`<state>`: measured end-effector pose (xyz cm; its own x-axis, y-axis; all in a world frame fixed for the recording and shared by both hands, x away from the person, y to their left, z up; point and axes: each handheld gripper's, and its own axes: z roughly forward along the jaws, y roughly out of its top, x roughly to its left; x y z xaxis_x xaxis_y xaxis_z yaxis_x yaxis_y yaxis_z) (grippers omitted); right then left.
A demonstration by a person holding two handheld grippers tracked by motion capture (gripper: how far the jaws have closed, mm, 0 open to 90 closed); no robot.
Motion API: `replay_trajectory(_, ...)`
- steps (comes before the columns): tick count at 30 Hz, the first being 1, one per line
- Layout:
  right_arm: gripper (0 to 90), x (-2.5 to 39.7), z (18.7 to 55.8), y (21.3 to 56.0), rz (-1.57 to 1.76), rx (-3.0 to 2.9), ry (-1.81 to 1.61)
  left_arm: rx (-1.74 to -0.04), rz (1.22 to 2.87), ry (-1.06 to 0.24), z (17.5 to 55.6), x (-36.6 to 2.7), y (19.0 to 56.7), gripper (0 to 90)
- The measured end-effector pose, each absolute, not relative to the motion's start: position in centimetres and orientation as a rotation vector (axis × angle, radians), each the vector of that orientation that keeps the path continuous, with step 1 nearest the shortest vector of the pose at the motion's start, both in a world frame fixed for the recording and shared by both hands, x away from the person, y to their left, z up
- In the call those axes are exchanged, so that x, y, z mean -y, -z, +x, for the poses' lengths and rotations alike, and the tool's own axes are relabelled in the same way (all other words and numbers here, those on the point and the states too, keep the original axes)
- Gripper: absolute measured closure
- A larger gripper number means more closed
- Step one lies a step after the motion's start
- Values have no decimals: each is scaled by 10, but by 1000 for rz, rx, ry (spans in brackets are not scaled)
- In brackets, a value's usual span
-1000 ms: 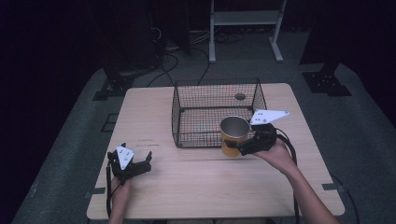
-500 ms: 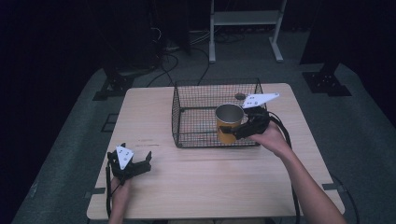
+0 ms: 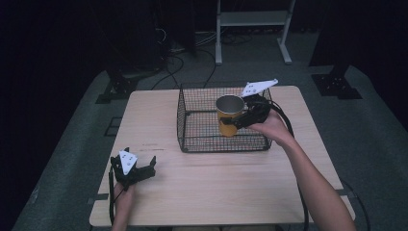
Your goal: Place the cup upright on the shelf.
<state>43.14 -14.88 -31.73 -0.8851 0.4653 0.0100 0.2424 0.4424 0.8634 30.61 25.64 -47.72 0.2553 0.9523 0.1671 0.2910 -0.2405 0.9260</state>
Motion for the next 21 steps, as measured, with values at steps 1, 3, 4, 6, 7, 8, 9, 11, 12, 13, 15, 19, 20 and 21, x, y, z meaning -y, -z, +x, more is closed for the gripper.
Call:
replay_trajectory(1,125,148,435,318,619,-2474,-1414,-1155,1704,-1011,306,-257,477,0)
replay_trajectory(3,125,146,439,319,626,-2475,-1409,-1155,1704,-1010,306,-257,477,0)
replay_trajectory(4,125,146,441,319,626,-2476,-1408,-1155,1704,-1010,306,-257,477,0)
replay_trajectory(6,124,144,446,320,630,-2481,-1412,-1154,1705,-1010,306,-257,477,0)
replay_trajectory(7,125,143,449,321,632,-2479,-1417,-1154,1705,-1011,306,-257,477,0)
replay_trajectory(8,124,142,452,321,639,-2483,-1418,-1156,1704,-1009,306,-257,477,0)
replay_trajectory(9,125,140,454,320,641,-2481,-1420,-1156,1704,-1009,306,-257,477,0)
replay_trajectory(11,125,138,457,321,637,-2470,-1427,-1156,1703,-1007,306,-257,477,0)
replay_trajectory(12,124,136,459,321,639,-2480,-1417,-1156,1703,-1007,306,-257,477,0)
replay_trajectory(13,124,134,461,321,641,-2489,-1411,-1156,1703,-1006,306,-257,477,0)
replay_trajectory(15,124,131,465,322,642,-2492,-1406,-1155,1702,-1006,306,-257,477,0)
replay_trajectory(19,124,124,471,324,637,-2496,-1414,-1156,1698,-1002,306,-258,477,0)
replay_trajectory(20,124,121,473,325,637,-2510,-1403,-1157,1697,-1001,306,-258,477,0)
replay_trajectory(21,124,120,474,326,634,-2516,-1400,-1157,1697,-1001,306,-258,477,0)
